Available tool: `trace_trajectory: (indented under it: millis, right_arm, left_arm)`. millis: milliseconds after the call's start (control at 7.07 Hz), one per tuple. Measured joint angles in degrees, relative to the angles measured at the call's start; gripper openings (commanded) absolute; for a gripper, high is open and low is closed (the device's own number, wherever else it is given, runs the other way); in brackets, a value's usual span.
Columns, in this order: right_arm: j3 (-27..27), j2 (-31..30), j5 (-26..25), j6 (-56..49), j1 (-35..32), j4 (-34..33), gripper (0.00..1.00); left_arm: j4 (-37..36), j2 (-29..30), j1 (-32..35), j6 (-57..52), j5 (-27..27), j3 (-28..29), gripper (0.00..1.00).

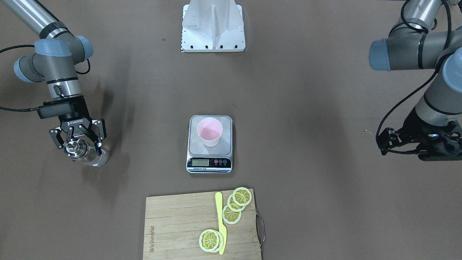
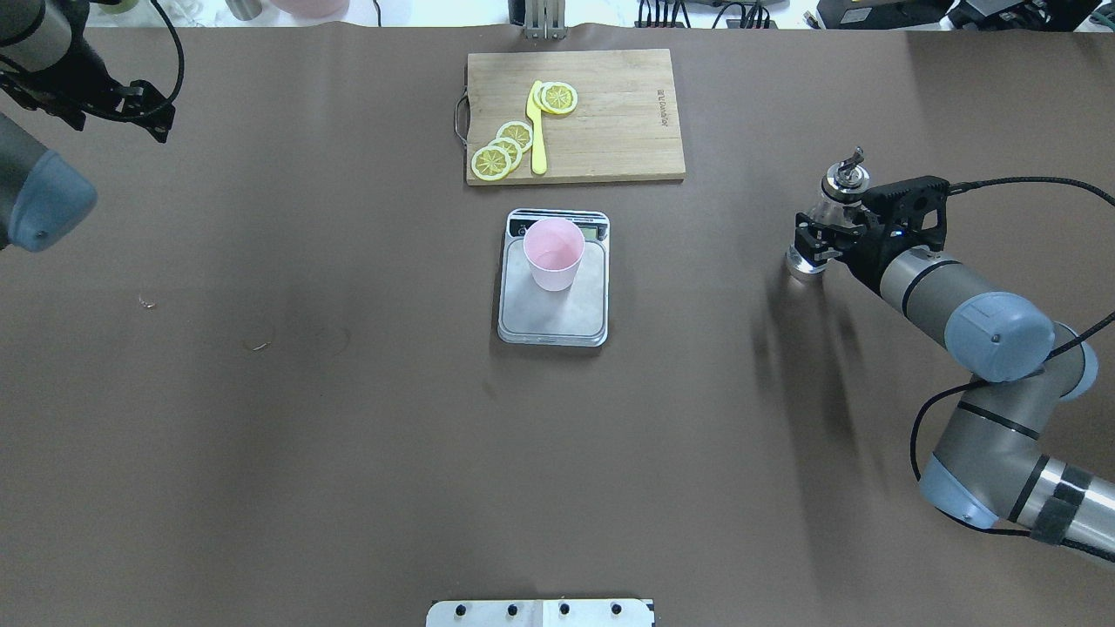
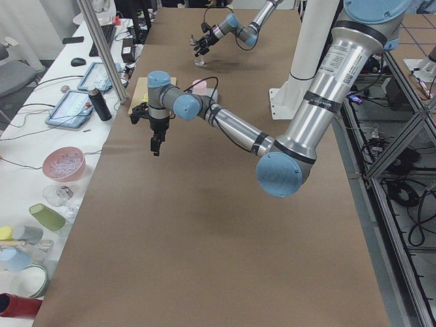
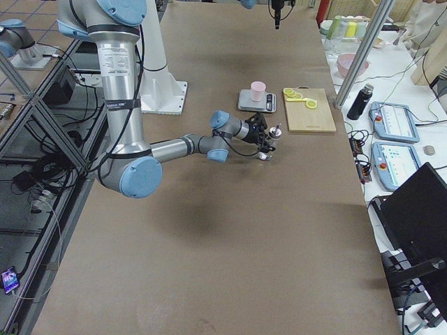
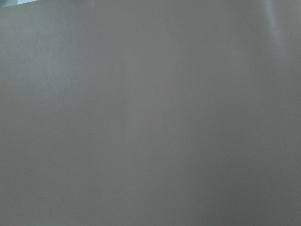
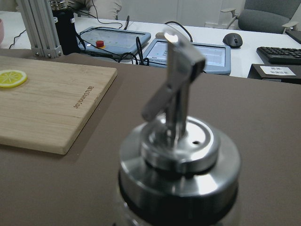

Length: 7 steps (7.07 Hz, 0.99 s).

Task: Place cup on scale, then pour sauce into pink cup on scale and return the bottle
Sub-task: 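Lower the bottle onto the table with the right gripper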

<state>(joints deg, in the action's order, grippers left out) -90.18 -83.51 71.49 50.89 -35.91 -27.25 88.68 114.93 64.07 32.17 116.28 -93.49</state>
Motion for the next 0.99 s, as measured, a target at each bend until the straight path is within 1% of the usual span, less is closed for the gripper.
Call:
trace_trajectory:
  millis: [141,283,990]
  right_arm:
    - [0.0,0.0,0.4,-0.2,0.0,0.0,0.78]
    - [0.0,0.0,0.6,-0.4,0.0,0.0,1.00]
    - [-0.9,-0.8,0.7,-0.6,-0.1,0.1,1.00]
  left_arm:
    - [0.0,0.0,0.0,0.0,0.0,0.0,0.99]
    - [0.0,0.0,0.0,0.0,0.0,0.0,0.99]
    - [0.0,-0.1,0.0,0.0,0.0,0.0,0.99]
